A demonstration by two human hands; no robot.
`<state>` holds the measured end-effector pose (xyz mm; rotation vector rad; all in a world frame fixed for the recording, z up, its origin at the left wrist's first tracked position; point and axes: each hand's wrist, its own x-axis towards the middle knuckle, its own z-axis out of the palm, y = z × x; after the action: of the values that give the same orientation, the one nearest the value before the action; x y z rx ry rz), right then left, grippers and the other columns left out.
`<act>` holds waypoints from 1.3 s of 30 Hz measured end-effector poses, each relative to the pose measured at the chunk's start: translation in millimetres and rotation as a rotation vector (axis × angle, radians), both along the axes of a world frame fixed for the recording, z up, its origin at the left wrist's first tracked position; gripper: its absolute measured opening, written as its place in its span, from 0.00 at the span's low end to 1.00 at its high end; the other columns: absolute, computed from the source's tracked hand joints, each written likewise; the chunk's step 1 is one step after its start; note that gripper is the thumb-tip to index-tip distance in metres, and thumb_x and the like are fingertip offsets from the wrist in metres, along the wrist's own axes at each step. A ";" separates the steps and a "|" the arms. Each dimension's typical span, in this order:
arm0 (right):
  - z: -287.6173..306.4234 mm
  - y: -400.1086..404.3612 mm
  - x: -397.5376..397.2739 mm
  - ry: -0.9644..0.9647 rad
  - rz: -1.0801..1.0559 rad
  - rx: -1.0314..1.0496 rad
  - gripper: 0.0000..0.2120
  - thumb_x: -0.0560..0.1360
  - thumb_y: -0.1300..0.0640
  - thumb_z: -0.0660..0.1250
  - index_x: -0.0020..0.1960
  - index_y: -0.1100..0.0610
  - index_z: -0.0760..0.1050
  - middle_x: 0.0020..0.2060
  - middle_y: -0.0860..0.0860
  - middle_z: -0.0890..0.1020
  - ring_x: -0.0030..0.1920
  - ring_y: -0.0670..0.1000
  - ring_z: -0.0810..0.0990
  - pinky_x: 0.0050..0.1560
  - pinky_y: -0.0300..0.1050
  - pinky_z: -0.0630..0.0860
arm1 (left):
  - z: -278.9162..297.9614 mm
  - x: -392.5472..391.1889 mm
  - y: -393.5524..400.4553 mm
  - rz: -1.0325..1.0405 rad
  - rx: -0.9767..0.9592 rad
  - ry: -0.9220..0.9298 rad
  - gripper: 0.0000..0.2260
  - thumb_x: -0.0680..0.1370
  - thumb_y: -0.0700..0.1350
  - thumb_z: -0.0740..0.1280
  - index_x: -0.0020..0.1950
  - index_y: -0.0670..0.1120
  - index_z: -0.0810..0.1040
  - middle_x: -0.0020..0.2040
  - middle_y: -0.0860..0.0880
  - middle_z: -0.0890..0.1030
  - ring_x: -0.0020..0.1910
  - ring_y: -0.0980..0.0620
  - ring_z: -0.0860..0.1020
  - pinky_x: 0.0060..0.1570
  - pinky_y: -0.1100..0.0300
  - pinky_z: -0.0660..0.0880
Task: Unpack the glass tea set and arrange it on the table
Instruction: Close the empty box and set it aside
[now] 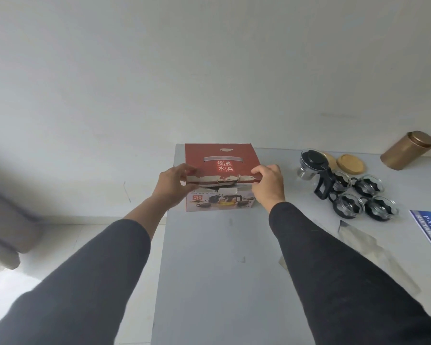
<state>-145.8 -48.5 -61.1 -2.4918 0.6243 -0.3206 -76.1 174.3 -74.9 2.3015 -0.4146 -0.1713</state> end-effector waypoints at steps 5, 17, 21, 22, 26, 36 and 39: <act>-9.6 -0.6 -0.3 -0.006 -0.007 -0.035 0.13 0.71 0.72 0.62 0.51 0.61 0.80 0.54 0.56 0.75 0.55 0.56 0.75 0.55 0.40 0.70 | -5.7 -2.7 -2.9 0.026 0.007 -0.024 0.15 0.75 0.49 0.69 0.61 0.50 0.78 0.52 0.48 0.74 0.47 0.53 0.76 0.52 0.63 0.69; -30.7 13.9 -17.5 -0.206 0.448 -0.401 0.11 0.61 0.68 0.75 0.39 0.59 0.76 0.40 0.53 0.79 0.43 0.57 0.78 0.40 0.51 0.77 | -9.7 -9.0 -11.9 0.052 -0.033 -0.059 0.21 0.72 0.47 0.73 0.64 0.51 0.75 0.63 0.47 0.67 0.62 0.53 0.70 0.58 0.67 0.64; -33.3 15.8 -15.3 -0.260 0.451 -0.404 0.09 0.61 0.70 0.75 0.36 0.61 0.78 0.37 0.55 0.80 0.38 0.58 0.78 0.36 0.49 0.77 | -11.1 -8.5 -14.1 0.034 -0.015 -0.081 0.22 0.71 0.46 0.75 0.64 0.50 0.75 0.64 0.47 0.67 0.63 0.53 0.70 0.58 0.68 0.64; -33.2 15.7 -14.8 -0.266 0.455 -0.407 0.08 0.61 0.70 0.75 0.36 0.61 0.78 0.37 0.54 0.80 0.38 0.58 0.78 0.35 0.48 0.77 | -11.1 -8.4 -13.9 0.031 -0.013 -0.085 0.22 0.71 0.46 0.75 0.64 0.50 0.75 0.65 0.47 0.67 0.62 0.54 0.70 0.58 0.68 0.64; -32.7 15.2 -13.2 -0.260 0.476 -0.417 0.09 0.61 0.69 0.77 0.33 0.60 0.78 0.37 0.54 0.80 0.37 0.57 0.78 0.34 0.48 0.76 | -10.2 -8.4 -12.9 0.031 -0.020 -0.096 0.21 0.71 0.44 0.75 0.63 0.50 0.76 0.64 0.47 0.67 0.55 0.58 0.70 0.58 0.70 0.63; -36.0 12.1 2.1 -0.297 0.414 -0.369 0.10 0.60 0.67 0.78 0.31 0.60 0.77 0.34 0.53 0.80 0.35 0.56 0.77 0.33 0.42 0.69 | -12.5 -0.8 -13.0 0.025 0.018 -0.091 0.23 0.70 0.47 0.75 0.63 0.50 0.76 0.64 0.48 0.67 0.64 0.53 0.68 0.59 0.67 0.64; -31.9 10.0 9.4 -0.204 0.387 -0.289 0.11 0.63 0.62 0.78 0.31 0.59 0.75 0.37 0.51 0.80 0.40 0.55 0.75 0.37 0.46 0.71 | -14.0 1.8 -12.6 0.006 0.133 -0.176 0.23 0.70 0.51 0.75 0.63 0.52 0.75 0.64 0.49 0.68 0.66 0.49 0.66 0.63 0.59 0.65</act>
<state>-136.4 -38.5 -93.0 -2.7322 0.0074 -0.5358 -74.4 161.7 -88.9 2.4586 -0.4982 0.0077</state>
